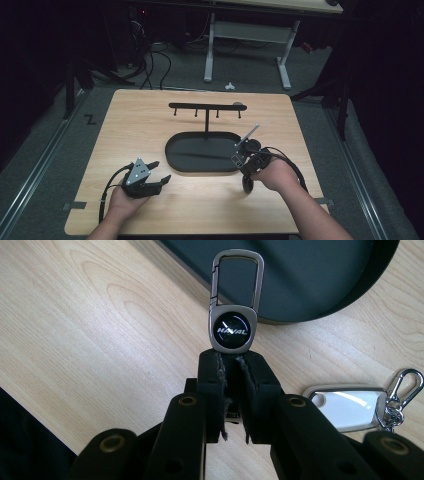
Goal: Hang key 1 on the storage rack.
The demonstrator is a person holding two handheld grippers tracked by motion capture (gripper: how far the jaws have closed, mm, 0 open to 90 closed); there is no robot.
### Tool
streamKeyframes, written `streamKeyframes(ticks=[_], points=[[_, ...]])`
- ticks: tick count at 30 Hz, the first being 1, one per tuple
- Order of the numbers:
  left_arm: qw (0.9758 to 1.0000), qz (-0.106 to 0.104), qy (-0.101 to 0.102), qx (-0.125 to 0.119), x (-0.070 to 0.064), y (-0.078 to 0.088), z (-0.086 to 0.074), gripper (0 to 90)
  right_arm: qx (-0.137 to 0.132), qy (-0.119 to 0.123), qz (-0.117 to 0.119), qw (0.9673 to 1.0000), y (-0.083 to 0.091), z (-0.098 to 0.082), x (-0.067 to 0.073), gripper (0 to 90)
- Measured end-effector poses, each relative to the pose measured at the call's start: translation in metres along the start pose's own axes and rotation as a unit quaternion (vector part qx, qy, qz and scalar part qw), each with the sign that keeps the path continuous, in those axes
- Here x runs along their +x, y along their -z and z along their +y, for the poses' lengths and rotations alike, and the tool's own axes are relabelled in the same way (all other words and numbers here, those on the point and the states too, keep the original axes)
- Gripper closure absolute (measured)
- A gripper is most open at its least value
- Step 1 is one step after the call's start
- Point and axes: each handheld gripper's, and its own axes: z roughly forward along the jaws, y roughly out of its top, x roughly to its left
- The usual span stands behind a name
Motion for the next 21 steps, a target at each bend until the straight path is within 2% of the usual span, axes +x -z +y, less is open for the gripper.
streamKeyframes(ticks=[5, 8, 12, 21], points=[[1.0000, 0.000, -0.007, 0.004, -0.001, 0.000, 0.000, 34.9, 0.000, 0.004, -0.003, 1.0000, 0.004, 0.004, -0.001, 80.7], [1.0000, -0.004, 0.002, 0.002, 0.000, 0.000, 0.000, 34.9, -0.004, 0.001, -0.002, 1.0000, 0.007, 0.006, -0.002, 80.7], [1.0000, -0.002, -0.001, -0.004, -0.001, 0.002, 0.001, 34.8, -0.005, 0.001, -0.005, 1.0000, 0.012, 0.010, -0.003, 80.7], [1.0000, -0.002, 0.001, -0.002, 0.000, 0.002, 0.000, 34.6, -0.016, 0.002, -0.011, 0.9998, 0.020, 0.016, -0.006, 80.7]])
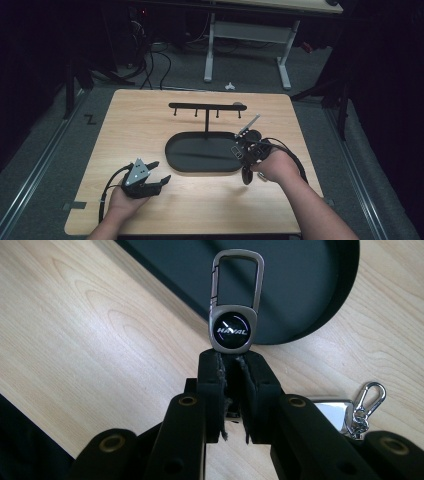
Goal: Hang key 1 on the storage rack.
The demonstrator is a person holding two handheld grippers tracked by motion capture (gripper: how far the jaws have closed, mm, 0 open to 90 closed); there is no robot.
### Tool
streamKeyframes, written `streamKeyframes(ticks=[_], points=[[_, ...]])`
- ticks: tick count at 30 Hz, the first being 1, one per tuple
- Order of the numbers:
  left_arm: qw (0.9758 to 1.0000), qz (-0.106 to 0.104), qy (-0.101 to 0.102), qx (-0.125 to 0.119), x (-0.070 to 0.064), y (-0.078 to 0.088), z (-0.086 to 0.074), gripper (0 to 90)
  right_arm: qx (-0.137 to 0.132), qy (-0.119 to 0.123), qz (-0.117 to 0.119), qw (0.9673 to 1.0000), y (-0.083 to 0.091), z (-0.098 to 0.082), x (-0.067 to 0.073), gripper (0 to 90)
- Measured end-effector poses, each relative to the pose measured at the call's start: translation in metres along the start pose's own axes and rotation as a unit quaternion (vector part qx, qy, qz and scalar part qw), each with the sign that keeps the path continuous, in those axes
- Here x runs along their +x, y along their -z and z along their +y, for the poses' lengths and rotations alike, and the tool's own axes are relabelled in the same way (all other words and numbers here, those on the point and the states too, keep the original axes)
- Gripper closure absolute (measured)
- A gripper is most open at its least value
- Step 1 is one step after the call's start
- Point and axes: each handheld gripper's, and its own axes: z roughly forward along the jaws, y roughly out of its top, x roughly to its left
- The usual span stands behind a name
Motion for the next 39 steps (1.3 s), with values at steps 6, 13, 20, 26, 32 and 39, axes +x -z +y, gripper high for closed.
streamKeyframes(ticks=[6, 13, 20, 26, 32, 39], points=[[1.0000, -0.001, -0.005, 0.001, -0.001, 0.000, 0.000, 34.6, 0.002, -0.003, -0.002, 1.0000, 0.004, 0.003, -0.002, 80.7], [0.9999, -0.004, -0.008, 0.007, -0.002, -0.001, 0.000, 34.4, -0.002, -0.011, -0.003, 0.9999, 0.009, 0.008, -0.003, 80.7], [1.0000, -0.004, -0.006, 0.004, -0.001, -0.001, -0.001, 34.2, -0.023, -0.008, -0.002, 0.9997, 0.020, 0.019, -0.003, 80.7], [1.0000, -0.006, -0.006, 0.001, -0.002, 0.001, 0.000, 34.1, -0.037, -0.002, -0.002, 0.9993, 0.025, 0.033, -0.003, 80.7], [1.0000, -0.001, 0.000, -0.001, -0.001, 0.004, -0.003, 33.8, -0.039, -0.001, -0.004, 0.9992, 0.028, 0.045, -0.003, 80.7], [1.0000, 0.001, 0.004, 0.001, 0.001, 0.006, -0.004, 33.7, -0.049, 0.007, -0.004, 0.9988, 0.032, 0.056, 0.001, 80.7]])
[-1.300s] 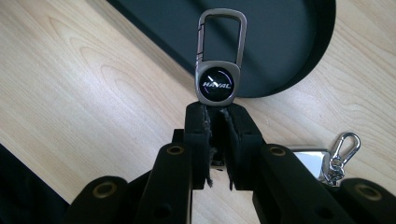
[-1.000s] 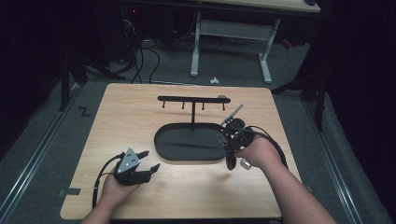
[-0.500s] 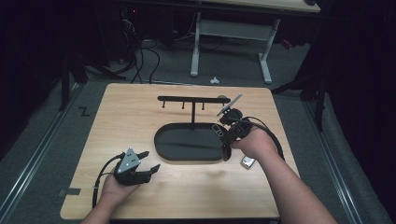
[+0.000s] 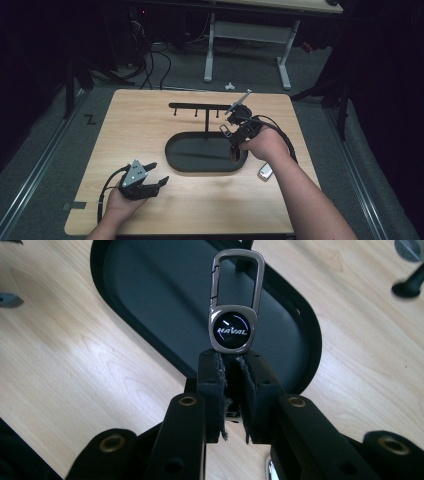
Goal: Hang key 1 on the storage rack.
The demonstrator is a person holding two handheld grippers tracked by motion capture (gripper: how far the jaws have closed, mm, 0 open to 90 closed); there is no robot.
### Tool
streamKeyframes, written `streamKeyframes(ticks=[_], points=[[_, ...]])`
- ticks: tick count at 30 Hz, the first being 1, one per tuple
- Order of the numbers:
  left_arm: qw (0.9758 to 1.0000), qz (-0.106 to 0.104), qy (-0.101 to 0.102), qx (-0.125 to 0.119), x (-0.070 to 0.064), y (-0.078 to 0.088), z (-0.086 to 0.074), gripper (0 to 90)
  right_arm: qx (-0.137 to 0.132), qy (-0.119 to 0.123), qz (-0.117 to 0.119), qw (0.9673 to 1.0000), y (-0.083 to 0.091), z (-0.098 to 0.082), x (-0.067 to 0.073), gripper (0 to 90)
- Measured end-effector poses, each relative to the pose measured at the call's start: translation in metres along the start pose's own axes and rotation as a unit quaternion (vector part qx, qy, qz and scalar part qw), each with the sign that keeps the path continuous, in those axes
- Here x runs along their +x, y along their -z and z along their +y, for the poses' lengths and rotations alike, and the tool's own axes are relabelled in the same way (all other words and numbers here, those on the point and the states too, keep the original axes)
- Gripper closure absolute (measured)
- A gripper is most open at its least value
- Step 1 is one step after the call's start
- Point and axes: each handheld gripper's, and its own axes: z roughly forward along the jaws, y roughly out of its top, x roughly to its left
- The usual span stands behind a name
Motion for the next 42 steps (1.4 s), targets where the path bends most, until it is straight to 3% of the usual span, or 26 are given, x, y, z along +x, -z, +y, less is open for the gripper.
streamKeyframes(ticks=[10, 12, 20, 42], points=[[1.0000, 0.001, 0.000, 0.001, 0.000, 0.001, 0.000, 33.7, -0.013, -0.006, -0.006, 0.9999, 0.004, 0.016, -0.003, 80.7], [1.0000, 0.000, 0.000, 0.001, 0.000, 0.001, 0.000, 33.7, -0.015, -0.016, -0.007, 0.9997, 0.004, 0.020, -0.003, 80.7], [1.0000, -0.003, 0.000, 0.004, 0.000, 0.001, -0.001, 33.7, -0.019, -0.012, -0.008, 0.9997, 0.003, 0.029, -0.005, 80.7], [0.9999, -0.007, -0.002, 0.010, 0.000, 0.000, -0.002, 33.6, -0.016, -0.031, -0.020, 0.9992, -0.024, 0.044, -0.015, 80.5]])
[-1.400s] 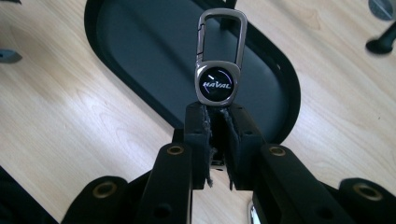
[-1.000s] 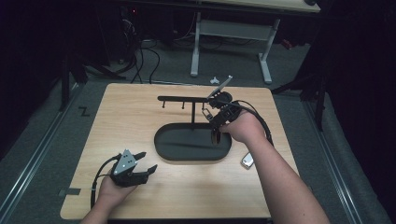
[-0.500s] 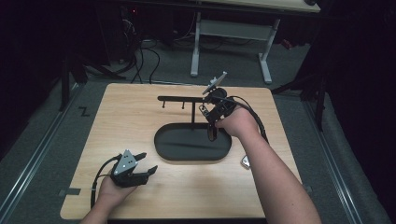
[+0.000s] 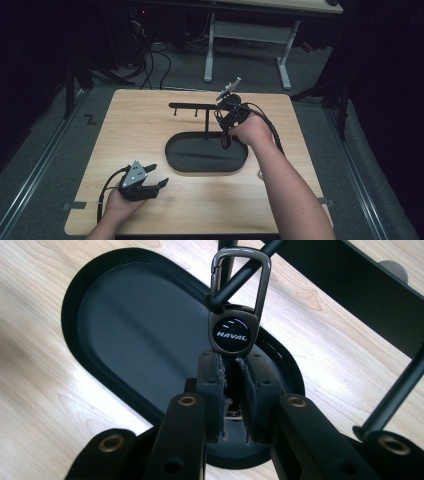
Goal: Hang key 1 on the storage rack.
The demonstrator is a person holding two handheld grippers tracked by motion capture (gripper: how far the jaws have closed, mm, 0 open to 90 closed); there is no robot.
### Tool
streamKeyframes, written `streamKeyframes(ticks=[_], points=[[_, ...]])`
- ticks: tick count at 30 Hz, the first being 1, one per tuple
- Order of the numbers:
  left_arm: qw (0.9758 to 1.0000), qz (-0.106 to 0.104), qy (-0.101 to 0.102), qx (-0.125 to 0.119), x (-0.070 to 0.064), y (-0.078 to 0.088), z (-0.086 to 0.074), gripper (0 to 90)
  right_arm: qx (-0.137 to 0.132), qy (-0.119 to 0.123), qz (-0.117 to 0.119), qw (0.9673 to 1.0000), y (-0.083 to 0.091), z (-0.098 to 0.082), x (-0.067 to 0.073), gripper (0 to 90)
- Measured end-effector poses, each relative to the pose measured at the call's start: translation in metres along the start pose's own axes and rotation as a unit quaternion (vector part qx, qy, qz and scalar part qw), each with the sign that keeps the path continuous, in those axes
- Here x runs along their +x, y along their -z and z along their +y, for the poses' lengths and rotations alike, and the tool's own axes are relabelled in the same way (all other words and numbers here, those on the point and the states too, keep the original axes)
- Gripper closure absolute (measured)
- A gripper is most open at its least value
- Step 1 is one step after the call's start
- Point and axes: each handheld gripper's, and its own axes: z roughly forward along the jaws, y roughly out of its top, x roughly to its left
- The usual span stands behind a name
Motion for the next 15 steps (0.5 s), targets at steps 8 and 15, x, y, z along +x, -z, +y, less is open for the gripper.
streamKeyframes(ticks=[8, 15], points=[[1.0000, -0.002, -0.002, 0.004, 0.000, -0.001, 0.000, 33.6, -0.005, -0.007, -0.007, 0.9999, -0.007, 0.001, -0.001, 80.0], [1.0000, -0.007, -0.002, 0.005, -0.001, -0.001, 0.000, 33.6, 0.001, -0.005, -0.013, 0.9999, -0.014, 0.002, 0.000, 79.8]])
